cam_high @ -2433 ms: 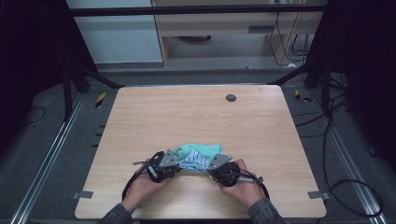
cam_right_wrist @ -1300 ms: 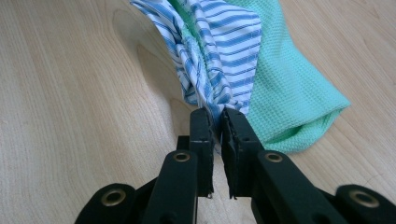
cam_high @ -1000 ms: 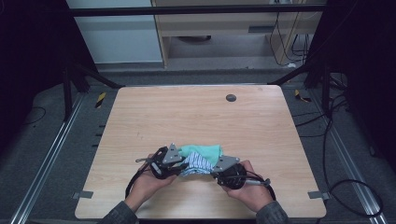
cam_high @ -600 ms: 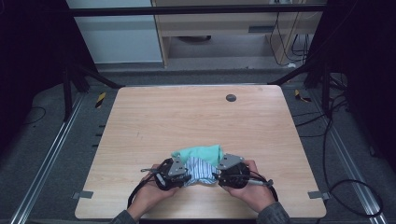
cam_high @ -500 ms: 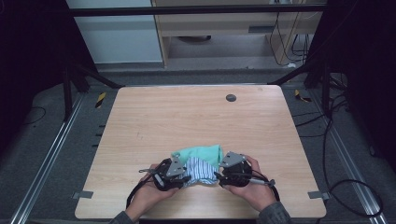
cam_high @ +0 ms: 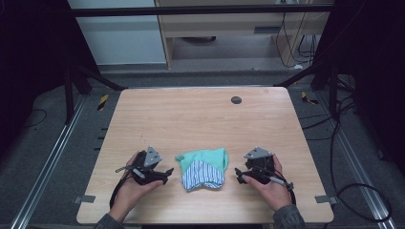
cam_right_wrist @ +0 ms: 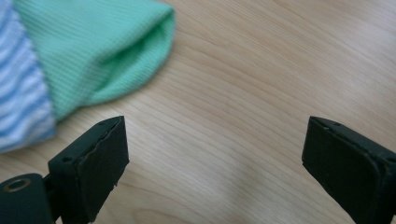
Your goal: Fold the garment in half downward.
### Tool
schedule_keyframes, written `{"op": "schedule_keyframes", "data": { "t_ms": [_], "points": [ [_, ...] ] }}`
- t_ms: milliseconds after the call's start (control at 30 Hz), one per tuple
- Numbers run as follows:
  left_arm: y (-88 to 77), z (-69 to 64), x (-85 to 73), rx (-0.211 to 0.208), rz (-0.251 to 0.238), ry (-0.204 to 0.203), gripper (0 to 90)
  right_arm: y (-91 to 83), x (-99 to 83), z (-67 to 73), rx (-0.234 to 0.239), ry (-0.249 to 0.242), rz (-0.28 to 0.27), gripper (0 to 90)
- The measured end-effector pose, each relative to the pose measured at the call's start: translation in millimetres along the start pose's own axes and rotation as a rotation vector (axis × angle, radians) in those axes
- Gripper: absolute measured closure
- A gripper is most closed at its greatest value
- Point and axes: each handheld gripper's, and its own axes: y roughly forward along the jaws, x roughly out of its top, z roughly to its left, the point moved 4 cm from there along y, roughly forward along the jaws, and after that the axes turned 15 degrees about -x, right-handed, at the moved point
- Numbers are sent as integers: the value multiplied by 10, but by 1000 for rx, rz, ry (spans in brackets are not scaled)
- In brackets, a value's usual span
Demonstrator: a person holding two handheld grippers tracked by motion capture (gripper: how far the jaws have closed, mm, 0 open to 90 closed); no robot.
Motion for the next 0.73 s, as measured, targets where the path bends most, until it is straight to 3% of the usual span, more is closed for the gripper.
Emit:
{"op": "schedule_keyframes", "data": {
  "t_ms": [167,200,300,333,433,567,733],
  "points": [
    [13,287,-240,34,23,-94,95,142,-155,-160,-30,87,19,71],
    [13,287,-240,34,23,-94,89,142,-155,-160,-30,87,19,71],
    [35,425,-376,50,17,-160,81,239,-235,-261,-58,153,57,59],
    [35,425,-376,50,17,-160,79,239,-235,-261,-58,153,57,59],
    [46,524,-461,58,3,-203,77,292,-269,-332,-47,225,79,18],
    [56,557,-488,42,-16,-234,28,329,-277,-345,-68,249,58,1],
    [58,567,-489,44,-14,-233,18,329,-277,-345,-68,249,58,1]
  ]
}}
